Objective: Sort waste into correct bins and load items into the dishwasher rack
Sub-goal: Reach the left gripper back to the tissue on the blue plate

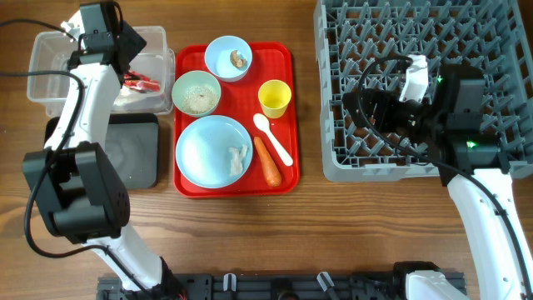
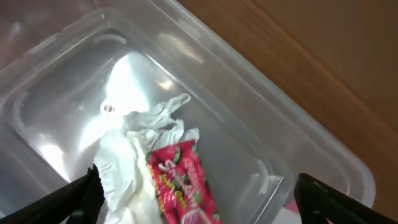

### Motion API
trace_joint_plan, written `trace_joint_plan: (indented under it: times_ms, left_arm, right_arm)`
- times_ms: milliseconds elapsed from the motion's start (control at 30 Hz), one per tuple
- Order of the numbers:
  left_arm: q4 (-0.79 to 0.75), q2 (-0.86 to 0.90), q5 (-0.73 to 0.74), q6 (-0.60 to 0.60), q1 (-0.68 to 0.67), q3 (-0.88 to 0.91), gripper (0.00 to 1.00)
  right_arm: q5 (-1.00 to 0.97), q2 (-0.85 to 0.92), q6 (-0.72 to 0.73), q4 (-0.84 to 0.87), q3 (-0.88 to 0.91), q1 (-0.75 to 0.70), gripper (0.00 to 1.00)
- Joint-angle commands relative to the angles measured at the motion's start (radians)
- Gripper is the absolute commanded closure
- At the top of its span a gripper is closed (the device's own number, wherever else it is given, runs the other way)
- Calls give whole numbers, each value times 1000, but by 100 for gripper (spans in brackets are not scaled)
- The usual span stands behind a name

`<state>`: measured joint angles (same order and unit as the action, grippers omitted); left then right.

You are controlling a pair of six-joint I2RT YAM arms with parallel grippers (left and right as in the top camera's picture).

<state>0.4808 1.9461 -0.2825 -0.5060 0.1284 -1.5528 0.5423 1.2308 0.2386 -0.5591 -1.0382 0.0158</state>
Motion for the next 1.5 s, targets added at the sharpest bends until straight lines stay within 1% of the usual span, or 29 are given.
trace_joint_plan:
  times_ms: [0,33,100,133,200,267,300,367,433,567,600,667,767,833,933,1000,1067,1167,1267,1333,1367,1400,1433,1467]
  left_arm:
    - [92,-118,173,190,-6,-6,2]
    - [155,-157,306,229,-14,-6,2]
    - [297,-223,565,328,-35,-6,7]
    - [413,-255,636,371,-60,-6,8]
    - [592,-272,634,402,-124,-6,6]
    - [690,-264,634,447,-190,10,6]
    - [706,-263,629,455,-222,33,7]
    - [699,-263,601,454,-274,85,7]
    - [647,-263,570,446,-324,161,10]
    - [517,-263,570,364,-370,314,25]
    - [491,-263,570,362,-373,343,26]
    - [432,-263,569,364,-383,404,26]
    - [303,-263,570,363,-396,511,26]
    - [218,-263,570,362,-396,566,28]
    - [134,-263,569,363,-396,612,32]
    - [105,-263,560,363,-396,629,38]
    - [89,-263,550,364,-396,640,46]
    - [74,-262,547,362,-396,644,51]
    - [62,-262,547,363,-396,644,60]
    - [54,-262,547,359,-396,644,72]
    - [49,-262,547,336,-396,644,83]
    - [48,-262,548,328,-396,644,91]
    - [48,-262,547,314,-396,644,96]
    - [48,-262,552,309,-396,644,96]
  right_arm:
    - [4,9,3,1,-14,-2,0]
    - [4,9,3,1,-14,-2,0]
    - [2,9,-3,-2,-14,-2,0]
    - [-3,9,-3,-3,-14,-2,0]
    - [-3,9,-3,-3,-14,-2,0]
    - [-4,9,-3,0,-14,-2,0]
    - [-10,9,-3,5,-14,-2,0]
    - [-20,9,-2,6,-14,-2,0]
    - [-22,9,-2,2,-14,-2,0]
    - [-22,9,-2,-3,-14,-2,0]
    - [-22,9,-2,-3,-14,-2,0]
    - [-22,9,-2,-3,-14,-2,0]
    - [-22,9,-2,-2,-14,-2,1]
    - [-22,9,-2,-3,-14,-2,0]
    - [-22,9,-3,-3,-14,-2,0]
    - [-23,9,-2,-3,-14,-2,0]
    - [-22,9,-2,-3,-14,-2,0]
    - [-23,9,-2,-3,-14,-2,0]
    - [-23,9,-3,-3,-14,-2,0]
    - [-22,9,-2,-4,-14,-2,0]
    - [-22,9,1,-5,-14,-2,0]
    - [-22,9,0,-8,-14,-2,0]
    - [-22,9,0,-11,-14,-2,0]
    - [-22,9,0,-15,-14,-2,0]
